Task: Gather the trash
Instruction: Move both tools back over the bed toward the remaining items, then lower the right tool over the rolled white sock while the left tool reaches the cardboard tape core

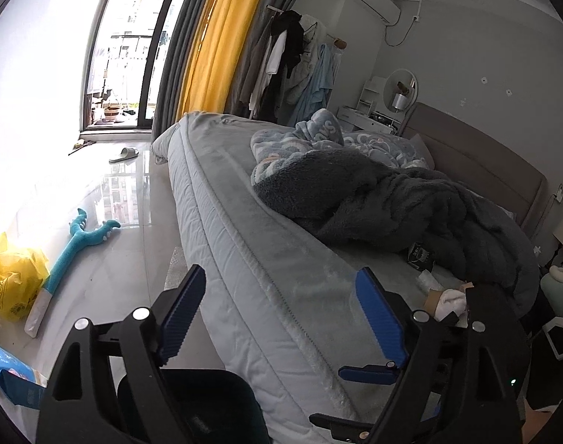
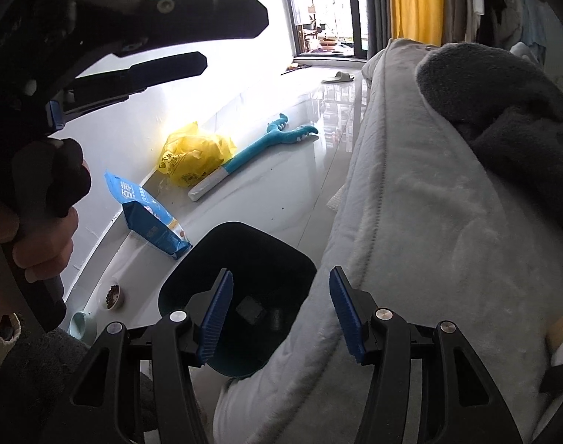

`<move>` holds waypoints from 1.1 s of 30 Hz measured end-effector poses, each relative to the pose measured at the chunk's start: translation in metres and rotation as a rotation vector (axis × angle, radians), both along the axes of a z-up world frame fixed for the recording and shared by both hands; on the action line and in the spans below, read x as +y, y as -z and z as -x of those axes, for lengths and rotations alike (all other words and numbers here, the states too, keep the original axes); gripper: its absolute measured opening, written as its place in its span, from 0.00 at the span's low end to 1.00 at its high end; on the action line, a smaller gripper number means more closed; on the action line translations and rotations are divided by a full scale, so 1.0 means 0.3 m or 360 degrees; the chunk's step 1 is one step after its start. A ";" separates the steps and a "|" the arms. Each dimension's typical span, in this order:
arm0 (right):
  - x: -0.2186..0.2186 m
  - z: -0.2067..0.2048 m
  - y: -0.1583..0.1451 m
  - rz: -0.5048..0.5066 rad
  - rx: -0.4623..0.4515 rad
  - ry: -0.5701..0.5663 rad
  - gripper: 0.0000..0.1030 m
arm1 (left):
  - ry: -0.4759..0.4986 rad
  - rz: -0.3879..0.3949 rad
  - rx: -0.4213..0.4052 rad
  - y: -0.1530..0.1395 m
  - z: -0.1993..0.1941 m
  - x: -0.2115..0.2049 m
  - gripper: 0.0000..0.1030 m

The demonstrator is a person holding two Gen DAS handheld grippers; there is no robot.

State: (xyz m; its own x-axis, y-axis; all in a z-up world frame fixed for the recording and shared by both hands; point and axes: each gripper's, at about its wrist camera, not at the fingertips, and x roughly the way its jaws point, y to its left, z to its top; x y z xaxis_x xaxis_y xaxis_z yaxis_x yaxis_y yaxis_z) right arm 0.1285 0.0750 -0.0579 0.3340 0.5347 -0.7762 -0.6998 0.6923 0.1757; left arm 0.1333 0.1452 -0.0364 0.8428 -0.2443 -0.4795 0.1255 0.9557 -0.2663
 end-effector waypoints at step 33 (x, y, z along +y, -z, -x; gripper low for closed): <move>-0.644 0.018 -0.045 0.0024 -0.0208 0.0362 0.56 | 0.0317 -0.0167 -0.0123 0.025 -0.099 -0.553 0.91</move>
